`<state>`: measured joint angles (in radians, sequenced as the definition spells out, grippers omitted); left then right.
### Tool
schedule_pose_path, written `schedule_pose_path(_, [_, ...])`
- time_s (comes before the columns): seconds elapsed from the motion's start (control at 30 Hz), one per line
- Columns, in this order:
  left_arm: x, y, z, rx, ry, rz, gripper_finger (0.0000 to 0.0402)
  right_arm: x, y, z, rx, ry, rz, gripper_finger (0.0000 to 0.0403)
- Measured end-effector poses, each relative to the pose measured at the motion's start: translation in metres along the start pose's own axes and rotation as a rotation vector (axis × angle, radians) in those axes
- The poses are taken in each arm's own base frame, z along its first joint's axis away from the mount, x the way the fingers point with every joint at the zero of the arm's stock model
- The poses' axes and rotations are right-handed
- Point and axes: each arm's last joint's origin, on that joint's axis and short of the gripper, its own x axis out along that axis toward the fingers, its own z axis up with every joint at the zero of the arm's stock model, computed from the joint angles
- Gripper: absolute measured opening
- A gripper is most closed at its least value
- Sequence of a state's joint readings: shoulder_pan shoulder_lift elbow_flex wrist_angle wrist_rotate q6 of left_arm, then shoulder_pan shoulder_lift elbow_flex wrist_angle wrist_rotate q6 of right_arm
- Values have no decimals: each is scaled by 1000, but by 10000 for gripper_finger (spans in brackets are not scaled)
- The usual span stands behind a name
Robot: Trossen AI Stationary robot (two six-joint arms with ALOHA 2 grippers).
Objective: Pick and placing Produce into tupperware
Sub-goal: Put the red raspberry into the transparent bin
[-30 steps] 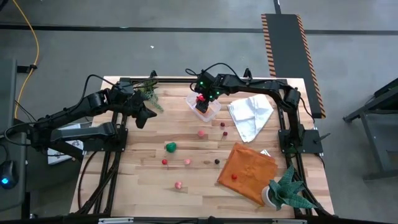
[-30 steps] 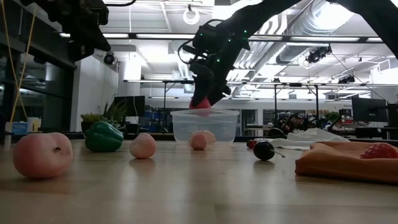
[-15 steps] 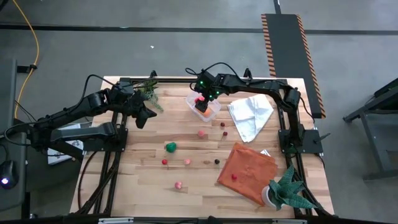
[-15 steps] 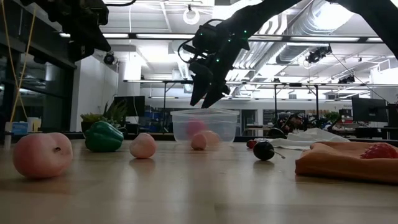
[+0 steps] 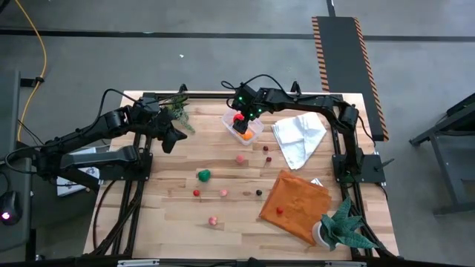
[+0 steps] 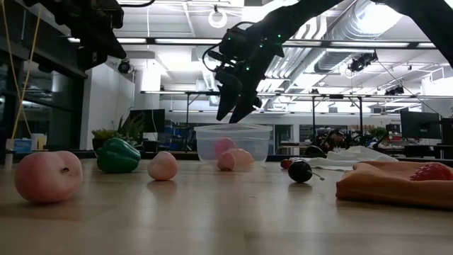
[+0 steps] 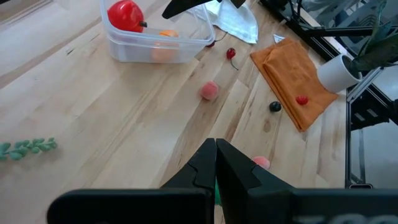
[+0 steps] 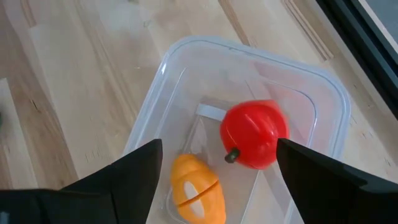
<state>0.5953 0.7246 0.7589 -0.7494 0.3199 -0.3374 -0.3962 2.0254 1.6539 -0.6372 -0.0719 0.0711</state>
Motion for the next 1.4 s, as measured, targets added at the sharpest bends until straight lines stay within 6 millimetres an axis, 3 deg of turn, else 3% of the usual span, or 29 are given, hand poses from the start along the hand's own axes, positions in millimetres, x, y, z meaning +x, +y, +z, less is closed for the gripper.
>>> schedule_pose_path(0.3, [0,0,0,-4,0,0,1,-8,1,2,32,-19,14,307])
schedule_pose_path(0.5, [0,0,0,-7,1,-1,1,-41,12,10,-37,-103,95,306])
schedule_pose_path(0.73, [0,0,0,-8,1,-1,1,-84,29,9,-231,-159,129,306])
schedule_pose_path(0.97, [0,0,0,-8,1,-3,1,-98,35,-7,-281,-25,137,303])
schedule_pose_path(1.4, [0,0,0,-26,3,-9,1,-106,42,-35,-322,241,198,200])
